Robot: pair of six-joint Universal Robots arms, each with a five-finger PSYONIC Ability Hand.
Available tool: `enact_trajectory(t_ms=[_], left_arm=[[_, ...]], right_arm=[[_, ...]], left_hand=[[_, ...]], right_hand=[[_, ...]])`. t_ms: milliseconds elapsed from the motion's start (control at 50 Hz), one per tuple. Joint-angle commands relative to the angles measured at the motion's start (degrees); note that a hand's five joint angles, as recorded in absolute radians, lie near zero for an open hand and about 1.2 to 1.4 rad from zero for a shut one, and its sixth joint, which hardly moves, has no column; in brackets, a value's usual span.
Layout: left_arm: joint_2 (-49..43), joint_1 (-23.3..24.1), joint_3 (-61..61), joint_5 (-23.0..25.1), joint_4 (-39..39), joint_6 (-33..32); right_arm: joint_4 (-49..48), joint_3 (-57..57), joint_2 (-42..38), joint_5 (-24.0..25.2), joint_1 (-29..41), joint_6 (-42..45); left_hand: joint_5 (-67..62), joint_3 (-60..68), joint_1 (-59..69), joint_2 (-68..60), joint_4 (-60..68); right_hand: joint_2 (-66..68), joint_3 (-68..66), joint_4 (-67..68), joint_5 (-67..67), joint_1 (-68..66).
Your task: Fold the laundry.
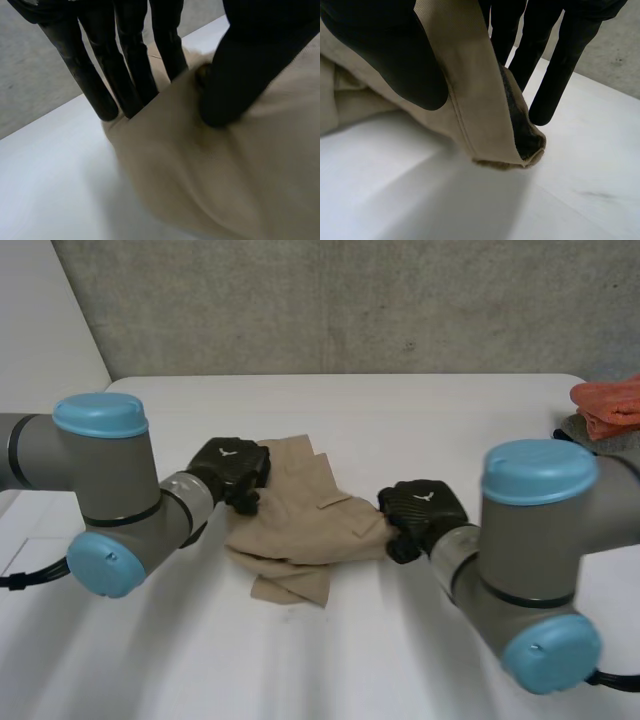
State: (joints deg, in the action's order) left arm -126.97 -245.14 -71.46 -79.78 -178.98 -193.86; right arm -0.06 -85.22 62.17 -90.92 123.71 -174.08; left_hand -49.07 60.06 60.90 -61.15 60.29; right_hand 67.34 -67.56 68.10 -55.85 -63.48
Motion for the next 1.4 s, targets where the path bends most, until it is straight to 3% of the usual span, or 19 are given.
enact_trajectory(t_ms=[20, 120, 200, 220, 260, 320, 400, 500, 600, 800, 880, 960, 980, 1120, 1220, 1320, 1360, 1380, 1400], left_arm=[[5.06, 6.33, -2.89, 2.25, 3.28, 1.37], [8.14, 11.96, -6.14, 4.81, 3.54, 2.52], [9.02, 15.92, -7.03, 3.58, 3.72, 3.13], [9.63, 16.44, -7.03, 2.19, 3.90, 3.22], [11.38, 16.19, -6.77, -0.71, 3.99, 3.22], [14.20, 14.70, -6.33, -5.01, 3.72, 2.96], [17.45, 11.37, -5.54, -7.58, 3.20, 2.87], [20.01, 5.91, -4.92, -5.74, 3.11, 3.13], [19.75, 0.12, -3.87, -2.76, 3.02, 2.96], [11.85, -6.14, -1.41, 0.76, 3.02, 2.78], [7.10, -7.54, 0.79, 3.13, 2.84, 1.82], [2.00, -7.46, 4.13, 5.25, 3.11, 0.15], [0.08, -7.20, 5.70, 5.60, 3.11, -0.72], [-7.14, -4.47, 13.35, 5.16, 4.07, -3.28], [-13.19, -1.14, 20.11, 5.77, 8.10, -3.81], [-16.37, 1.85, 23.82, 6.30, 13.64, -4.95], [-16.55, 2.38, 24.17, 6.65, 15.49, -4.95], [-16.38, 2.39, 24.43, 6.48, 16.54, -4.95], [-16.12, 2.30, 24.78, 6.31, 16.64, -4.87]], right_arm=[[1.99, -10.13, 8.22, 4.34, -7.86, 18.76], [3.05, -14.35, 12.89, 6.54, -14.18, 31.07], [3.75, -14.88, 13.68, 9.17, -16.92, 37.84], [4.19, -14.01, 13.68, 9.96, -17.27, 39.85], [4.37, -11.56, 14.03, 9.88, -17.79, 40.84], [5.15, -6.73, 14.21, 8.22, -18.15, 37.79], [7.96, 0.21, 14.21, 6.19, -17.71, 32.16], [14.37, 9.54, 12.81, 6.63, -16.48, 27.31], [21.31, 20.60, 4.66, 7.77, -11.40, 19.52], [27.75, 32.22, -12.94, 9.53, -5.06, 1.74], [27.22, 34.51, -18.39, 9.00, -3.30, -0.46], [24.24, 36.18, -20.59, 7.86, -2.07, -1.78], [22.84, 36.36, -19.90, 7.16, -1.80, -2.05], [17.03, 28.99, -8.67, 6.19, 1.27, -2.14], [12.29, 19.16, 7.84, 9.69, 2.77, 0.23], [9.20, 14.21, 15.96, 13.66, 1.81, 1.73], [8.76, 13.68, 16.76, 14.36, 1.19, 2.34], [8.67, 13.59, 16.67, 14.36, 0.14, 3.39], [8.67, 13.59, 16.58, 14.19, -0.39, 3.92]], left_hand=[[-20.93, 19.94, 19.10, -18.85, 19.71], [-20.93, 19.94, 19.10, -18.85, 19.71], [-14.25, 13.26, 12.43, -12.17, 13.03], [-6.06, 5.07, 4.23, -3.98, 4.84], [16.24, -17.23, -18.07, 18.32, -17.46], [42.73, -43.72, -44.56, 44.81, -43.95], [47.16, -48.15, -48.99, 49.24, -48.38], [48.18, -49.18, -50.01, 50.26, -49.40], [48.52, -49.51, -50.35, 50.60, -49.74], [49.07, -50.06, -50.90, 51.15, -50.29], [49.07, -50.06, -50.90, 51.15, -50.29], [49.07, -50.06, -50.90, 51.15, -50.29], [49.07, -50.06, -50.90, 51.15, -50.29], [49.07, -50.06, -50.90, 51.15, -50.29], [49.07, -50.06, -50.90, 51.15, -50.29], [49.07, -50.06, -50.90, 51.15, -50.29], [31.99, -32.98, -33.82, 34.07, -33.21], [3.56, -4.55, -5.39, 5.64, -4.78], [-13.04, 12.05, 11.22, -10.96, 11.82]], right_hand=[[12.66, -12.44, 11.90, -14.15, -16.52], [12.66, -12.44, 11.90, -14.15, -16.52], [11.97, -11.75, 11.21, -13.46, -15.84], [-16.34, 16.57, -17.10, 14.86, 12.48], [-45.08, 45.30, -45.84, 43.59, 41.21], [-57.34, 57.56, -58.10, 55.85, 53.48], [-57.34, 57.56, -58.10, 55.85, 53.48], [-57.34, 57.56, -58.10, 55.85, 53.48], [-57.34, 57.56, -58.10, 55.85, 53.48], [-50.45, 50.67, -51.21, 48.96, 46.59], [-41.56, 41.78, -42.32, 40.07, 37.69], [-3.64, 3.87, -4.40, 2.16, -0.22], [12.50, -12.27, 11.74, -13.98, -16.36], [12.66, -12.44, 11.90, -14.15, -16.52], [12.66, -12.44, 11.90, -14.15, -16.52], [12.66, -12.44, 11.90, -14.15, -16.52], [12.66, -12.44, 11.90, -14.15, -16.52], [12.66, -12.44, 11.90, -14.15, -16.52], [12.66, -12.44, 11.90, -14.15, -16.52]])
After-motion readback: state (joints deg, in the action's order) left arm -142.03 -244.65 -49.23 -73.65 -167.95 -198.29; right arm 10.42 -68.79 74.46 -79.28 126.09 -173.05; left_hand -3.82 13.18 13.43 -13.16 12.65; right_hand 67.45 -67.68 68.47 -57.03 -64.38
